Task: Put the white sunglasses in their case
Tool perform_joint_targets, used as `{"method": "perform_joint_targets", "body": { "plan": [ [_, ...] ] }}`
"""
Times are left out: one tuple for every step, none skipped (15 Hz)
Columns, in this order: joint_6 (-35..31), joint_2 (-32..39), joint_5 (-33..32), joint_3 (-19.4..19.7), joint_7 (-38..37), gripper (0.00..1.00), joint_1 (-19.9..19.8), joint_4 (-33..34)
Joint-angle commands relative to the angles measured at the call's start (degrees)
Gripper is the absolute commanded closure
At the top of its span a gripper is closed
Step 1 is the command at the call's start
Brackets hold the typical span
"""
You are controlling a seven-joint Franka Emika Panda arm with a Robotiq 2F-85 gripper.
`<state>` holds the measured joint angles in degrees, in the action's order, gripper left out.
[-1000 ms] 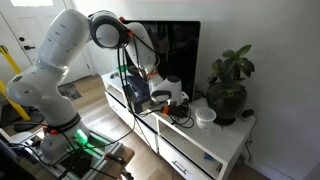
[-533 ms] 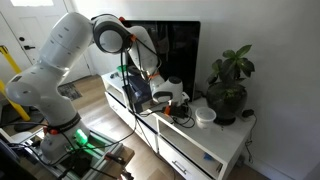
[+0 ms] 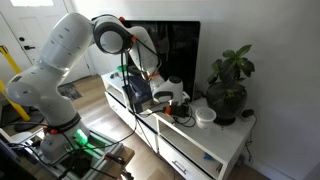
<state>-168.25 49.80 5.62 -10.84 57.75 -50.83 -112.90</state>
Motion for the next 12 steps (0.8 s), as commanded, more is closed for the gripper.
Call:
{"method": "perform_joint_targets", "body": {
  "plan": [
    [2.0, -4.1, -3.2, 0.9, -1.8, 0.97, 0.9, -3.1],
    [2.2, -5.2, -3.8, 1.3, -1.8, 0.97, 1.4, -3.9],
    [2.1, -6.6, -4.4, 1.8, -1.8, 0.97, 2.0, -5.0],
    [2.1, -8.1, -5.3, 2.6, -1.8, 0.97, 2.9, -6.3],
    [2.0, -9.5, -6.1, 3.1, -1.6, 0.97, 3.6, -7.5],
    [2.2, -11.2, -7.1, 4.0, -1.6, 0.97, 4.7, -9.1],
    [2.4, -12.6, -8.0, 5.0, -1.6, 0.97, 5.9, -10.2],
    [2.3, -14.3, -8.8, 5.7, -1.4, 0.97, 7.0, -11.8],
    [2.0, -15.9, -9.5, 6.6, -1.4, 0.97, 8.2, -13.3],
    [1.4, -17.6, -10.4, 7.5, -1.3, 0.97, 9.6, -14.8],
    [0.9, -18.8, -11.1, 8.2, -1.1, 0.97, 10.8, -15.6],
    [-0.1, -19.8, -11.4, 8.8, -1.2, 0.97, 12.1, -16.0]
  ]
}}
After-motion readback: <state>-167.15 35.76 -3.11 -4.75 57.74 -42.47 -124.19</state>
